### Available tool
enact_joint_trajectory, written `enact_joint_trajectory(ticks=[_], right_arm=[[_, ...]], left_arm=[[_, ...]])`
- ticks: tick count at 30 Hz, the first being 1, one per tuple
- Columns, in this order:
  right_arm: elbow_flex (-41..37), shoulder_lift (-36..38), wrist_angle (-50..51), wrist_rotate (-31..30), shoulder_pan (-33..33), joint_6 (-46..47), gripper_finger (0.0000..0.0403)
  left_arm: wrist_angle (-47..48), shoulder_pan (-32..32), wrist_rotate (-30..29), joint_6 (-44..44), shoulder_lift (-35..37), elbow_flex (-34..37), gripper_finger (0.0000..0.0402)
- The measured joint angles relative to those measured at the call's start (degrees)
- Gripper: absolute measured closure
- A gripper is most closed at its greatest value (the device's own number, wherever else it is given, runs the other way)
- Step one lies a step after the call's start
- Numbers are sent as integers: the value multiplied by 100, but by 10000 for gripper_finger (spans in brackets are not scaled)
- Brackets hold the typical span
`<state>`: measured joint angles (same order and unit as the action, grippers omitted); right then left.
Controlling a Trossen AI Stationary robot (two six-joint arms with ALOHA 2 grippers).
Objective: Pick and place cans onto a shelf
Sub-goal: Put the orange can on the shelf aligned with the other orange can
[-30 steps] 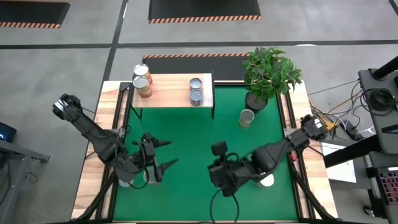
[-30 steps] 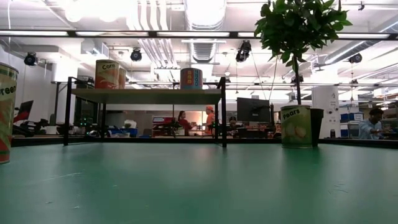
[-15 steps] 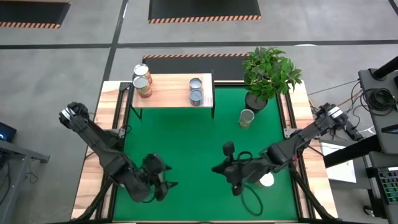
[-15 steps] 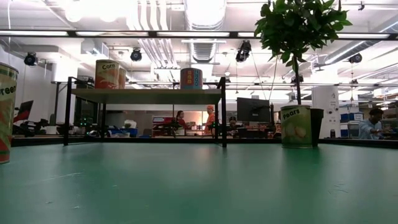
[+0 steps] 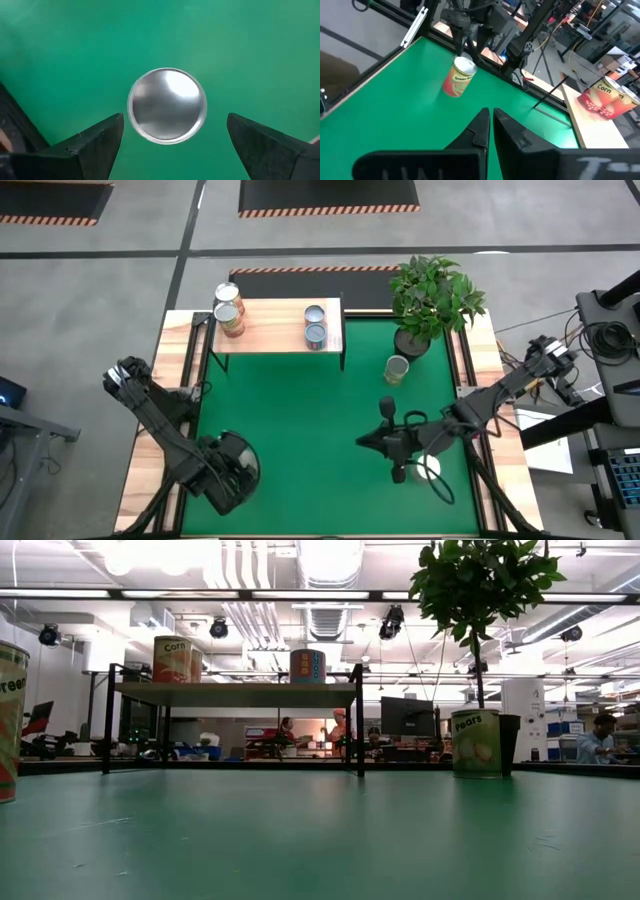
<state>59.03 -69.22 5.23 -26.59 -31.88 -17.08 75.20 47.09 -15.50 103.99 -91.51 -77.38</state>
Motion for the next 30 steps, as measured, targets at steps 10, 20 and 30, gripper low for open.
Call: enact_joint_trajectory(ticks=[10,20,30], right_arm=[[-109,163,-130,0,2,-258,390],[-109,156,-124,0,2,-350,390],[-109,156,-124,0,2,-352,390]], left_arm=[[24,-35,-45,657,18,140,52],[-388,-31,-44,917,-42,250,9],[-369,-96,137,1120,-198,534,18]])
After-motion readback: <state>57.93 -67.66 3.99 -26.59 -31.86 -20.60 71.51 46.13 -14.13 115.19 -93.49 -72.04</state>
